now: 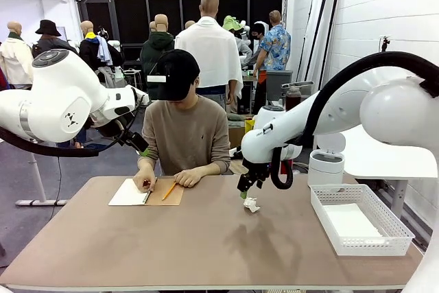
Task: Sort the paper based on its condition.
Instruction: If a person hands you a paper, place it in the Organizing basket , and if it's crumpled, put it in the Trash can.
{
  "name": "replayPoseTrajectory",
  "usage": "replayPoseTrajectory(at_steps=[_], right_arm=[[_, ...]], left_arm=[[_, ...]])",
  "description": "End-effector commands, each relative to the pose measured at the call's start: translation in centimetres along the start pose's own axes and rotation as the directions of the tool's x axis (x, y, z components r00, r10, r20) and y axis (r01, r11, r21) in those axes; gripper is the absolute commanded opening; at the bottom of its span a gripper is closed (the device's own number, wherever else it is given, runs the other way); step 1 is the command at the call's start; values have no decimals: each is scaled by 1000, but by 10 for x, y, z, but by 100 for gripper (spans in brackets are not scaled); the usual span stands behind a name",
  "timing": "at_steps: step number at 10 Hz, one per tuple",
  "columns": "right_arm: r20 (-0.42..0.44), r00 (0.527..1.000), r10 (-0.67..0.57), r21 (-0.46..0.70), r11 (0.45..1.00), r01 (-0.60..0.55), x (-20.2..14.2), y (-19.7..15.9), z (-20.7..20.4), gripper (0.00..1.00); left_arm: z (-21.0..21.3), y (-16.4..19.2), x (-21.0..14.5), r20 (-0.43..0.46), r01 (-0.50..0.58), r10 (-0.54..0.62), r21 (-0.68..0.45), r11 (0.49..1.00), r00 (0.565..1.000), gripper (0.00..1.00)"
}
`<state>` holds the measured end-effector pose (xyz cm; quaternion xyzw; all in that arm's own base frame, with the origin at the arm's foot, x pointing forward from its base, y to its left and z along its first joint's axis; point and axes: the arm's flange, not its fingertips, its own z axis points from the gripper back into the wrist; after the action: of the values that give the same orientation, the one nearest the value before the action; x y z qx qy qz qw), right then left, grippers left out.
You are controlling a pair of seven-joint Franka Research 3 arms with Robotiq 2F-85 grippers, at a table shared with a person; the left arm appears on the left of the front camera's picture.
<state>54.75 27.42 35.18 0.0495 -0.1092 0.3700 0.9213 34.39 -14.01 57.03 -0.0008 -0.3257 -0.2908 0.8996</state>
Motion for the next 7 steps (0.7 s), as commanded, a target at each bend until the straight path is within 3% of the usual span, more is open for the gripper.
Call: replayPoseTrajectory(at_steps=[1, 7], right_arm=[[-33, 999, -28, 31, 999, 29, 7, -6, -11, 100], [-81, 995, -56, 26, 998, 58, 17, -20, -33, 100]], left_arm=[[0, 1, 0, 0, -2, 2, 0, 1000, 1000, 100], [0, 1, 0, 0, -2, 2, 0, 1000, 1000, 100]])
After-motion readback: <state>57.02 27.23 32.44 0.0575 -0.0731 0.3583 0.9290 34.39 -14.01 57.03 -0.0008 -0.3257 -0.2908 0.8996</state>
